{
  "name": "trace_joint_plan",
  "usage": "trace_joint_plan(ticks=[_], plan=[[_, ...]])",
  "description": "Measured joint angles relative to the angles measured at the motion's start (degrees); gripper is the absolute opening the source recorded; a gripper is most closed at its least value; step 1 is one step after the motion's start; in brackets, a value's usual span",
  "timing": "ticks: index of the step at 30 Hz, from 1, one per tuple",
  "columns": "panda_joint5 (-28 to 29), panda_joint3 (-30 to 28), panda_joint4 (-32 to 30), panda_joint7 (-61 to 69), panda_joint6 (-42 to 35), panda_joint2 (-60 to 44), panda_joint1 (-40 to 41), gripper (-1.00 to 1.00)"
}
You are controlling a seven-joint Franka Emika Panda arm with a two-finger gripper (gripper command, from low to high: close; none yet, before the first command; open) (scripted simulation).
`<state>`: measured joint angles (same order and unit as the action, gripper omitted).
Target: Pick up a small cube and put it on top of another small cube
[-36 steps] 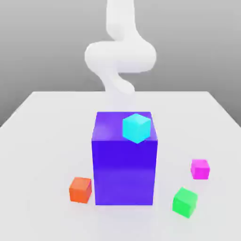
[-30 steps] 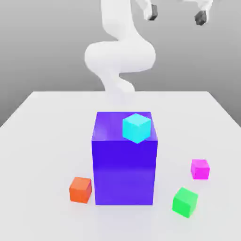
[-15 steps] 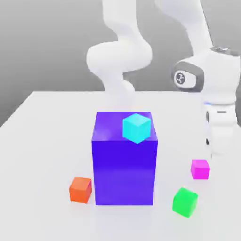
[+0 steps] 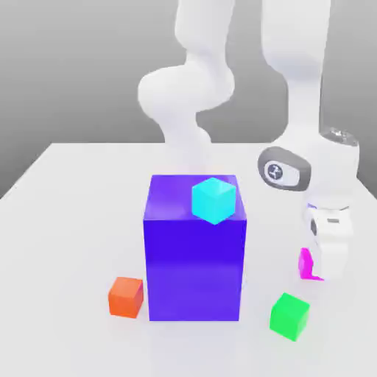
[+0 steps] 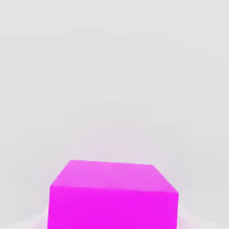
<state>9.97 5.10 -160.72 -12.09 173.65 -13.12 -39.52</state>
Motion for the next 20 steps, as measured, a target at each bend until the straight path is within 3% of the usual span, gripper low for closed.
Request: trace_joint_plan(ticks=[5, 11, 16, 17, 20], plan=[[-7.61, 4.44, -1.91, 5.57, -8.00, 9.99, 2.67, -1.00], [-9.82, -2.25, 8.19, 2.90, -20.26, 12.19, 16.89, -1.00], [-8.69, -2.32, 10.38, 1.37, -14.01, 3.73, 17.91, -1.00], [-8.42, -2.48, 10.49, 1.15, -12.52, 2.13, 17.79, 1.00], [-8.42, -2.48, 10.49, 1.15, -12.52, 2.13, 17.79, 1.00]])
